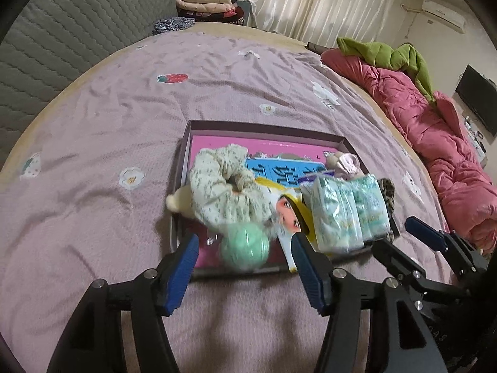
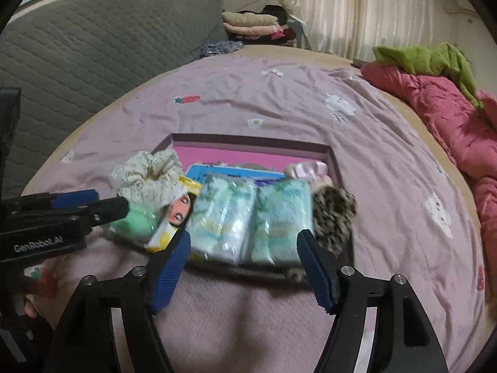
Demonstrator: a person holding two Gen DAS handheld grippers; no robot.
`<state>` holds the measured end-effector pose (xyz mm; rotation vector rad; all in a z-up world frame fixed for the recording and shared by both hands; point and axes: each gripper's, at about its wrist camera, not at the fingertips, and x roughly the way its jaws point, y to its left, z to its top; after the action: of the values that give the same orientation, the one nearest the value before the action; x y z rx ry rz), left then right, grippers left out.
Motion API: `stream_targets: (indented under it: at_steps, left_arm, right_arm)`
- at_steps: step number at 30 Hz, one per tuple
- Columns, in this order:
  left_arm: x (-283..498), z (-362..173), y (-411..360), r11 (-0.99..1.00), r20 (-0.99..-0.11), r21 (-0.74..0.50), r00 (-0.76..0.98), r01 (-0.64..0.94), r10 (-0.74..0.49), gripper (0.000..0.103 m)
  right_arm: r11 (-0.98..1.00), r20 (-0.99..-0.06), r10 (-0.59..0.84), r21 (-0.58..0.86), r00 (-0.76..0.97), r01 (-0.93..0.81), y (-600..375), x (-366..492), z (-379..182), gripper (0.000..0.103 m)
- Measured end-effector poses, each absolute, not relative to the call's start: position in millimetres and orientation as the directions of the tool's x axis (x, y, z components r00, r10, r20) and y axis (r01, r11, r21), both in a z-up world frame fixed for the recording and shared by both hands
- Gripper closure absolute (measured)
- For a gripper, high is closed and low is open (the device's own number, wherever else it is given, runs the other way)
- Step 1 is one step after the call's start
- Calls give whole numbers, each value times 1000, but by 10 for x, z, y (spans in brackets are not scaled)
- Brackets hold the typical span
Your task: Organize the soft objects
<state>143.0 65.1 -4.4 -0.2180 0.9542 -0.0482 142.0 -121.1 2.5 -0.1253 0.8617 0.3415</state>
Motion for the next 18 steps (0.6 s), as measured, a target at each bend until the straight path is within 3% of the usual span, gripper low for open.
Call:
stream_targets:
  at_steps: [18]
  left_arm:
    - [731,62,376,986,-802,-156,591,-65,-88,42]
  right_arm:
    - [956,-756,191,-2,626,-294,-1403,695,35,29]
